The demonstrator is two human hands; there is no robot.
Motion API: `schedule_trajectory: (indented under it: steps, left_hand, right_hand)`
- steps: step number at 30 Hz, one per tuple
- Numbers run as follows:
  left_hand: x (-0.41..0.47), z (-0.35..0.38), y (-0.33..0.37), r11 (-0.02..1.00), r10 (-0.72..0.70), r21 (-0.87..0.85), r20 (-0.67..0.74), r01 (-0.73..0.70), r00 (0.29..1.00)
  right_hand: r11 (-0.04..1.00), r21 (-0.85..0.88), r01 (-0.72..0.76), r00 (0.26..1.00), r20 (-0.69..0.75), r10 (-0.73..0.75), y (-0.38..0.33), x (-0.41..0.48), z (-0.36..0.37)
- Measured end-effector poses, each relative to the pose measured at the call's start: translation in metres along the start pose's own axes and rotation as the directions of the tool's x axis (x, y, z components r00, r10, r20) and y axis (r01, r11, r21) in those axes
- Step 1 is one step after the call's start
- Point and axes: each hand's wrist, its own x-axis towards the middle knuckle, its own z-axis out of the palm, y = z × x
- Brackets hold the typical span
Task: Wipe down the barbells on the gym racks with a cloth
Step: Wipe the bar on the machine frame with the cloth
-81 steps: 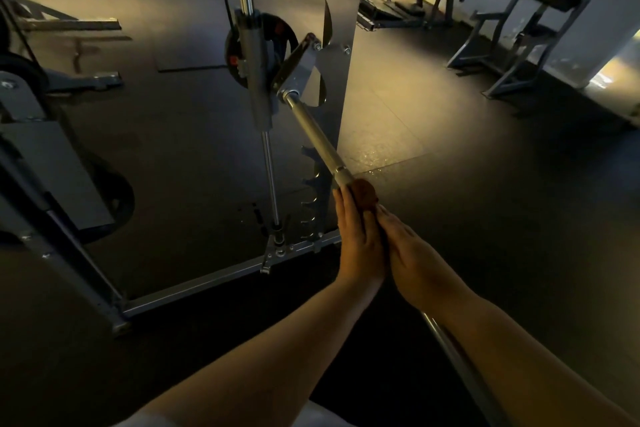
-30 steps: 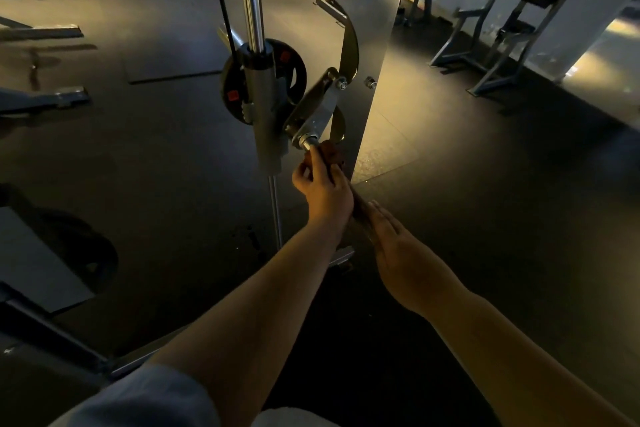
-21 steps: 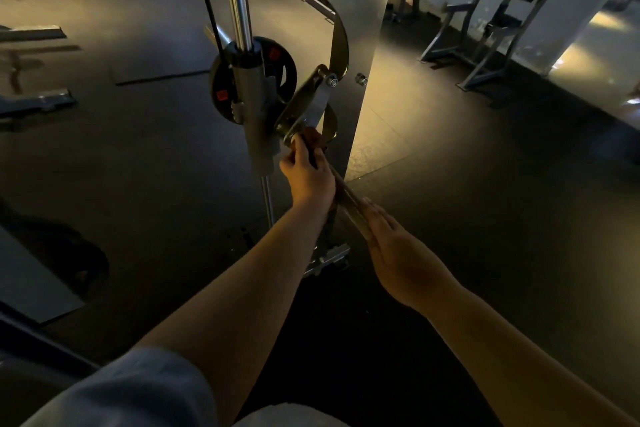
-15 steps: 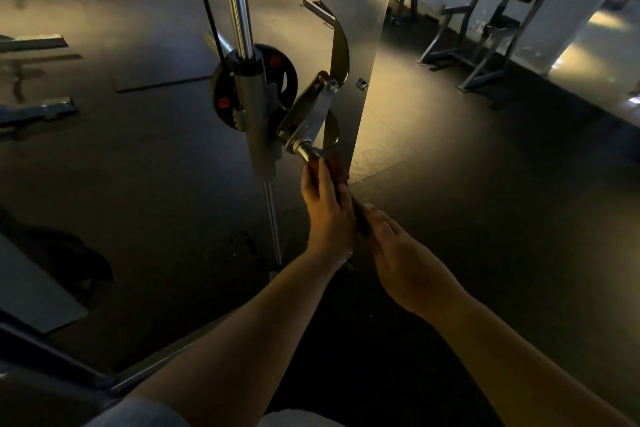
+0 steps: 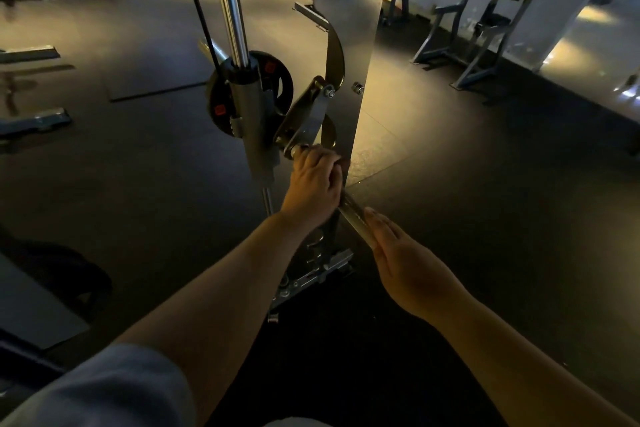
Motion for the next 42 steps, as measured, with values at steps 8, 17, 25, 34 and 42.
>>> schedule_trajectory:
  steps: [8, 17, 25, 34, 42]
  left_hand:
    - [0.017, -0.014, -0.014, 0.999, 0.009, 0.045, 0.055, -0.011, 0.998]
    - [-0.024, -0.005, 0.011, 0.988, 0.153, 0.000, 0.091, -0.153, 0.984]
    - [-0.043, 0.015, 0.049, 0.998, -0.039, -0.058, 0.012, 0.039, 0.999]
    - [-0.041, 0.008, 0.039, 0.998, 0.060, 0.000, 0.124, -0.060, 0.990]
    - [-0.115, 0.031, 0.095, 0.987, 0.154, -0.074, 0.139, -0.145, 0.978]
  right_hand:
    - [1.000, 0.000, 0.005, 1.000, -0.024, -0.005, 0.000, 0.002, 0.002]
    - [0.999, -0.033, 0.019, 0.997, -0.080, -0.022, -0.001, -0.003, 0.003]
    - [0.989, 0.040, -0.145, 0.989, 0.026, 0.144, 0.006, -0.027, 0.002]
    - [0.979, -0.077, -0.191, 0.980, -0.072, 0.186, 0.011, -0.067, 0.004]
    - [0.980, -0.094, -0.173, 0.985, -0.035, 0.170, 0.015, -0.097, -0.002]
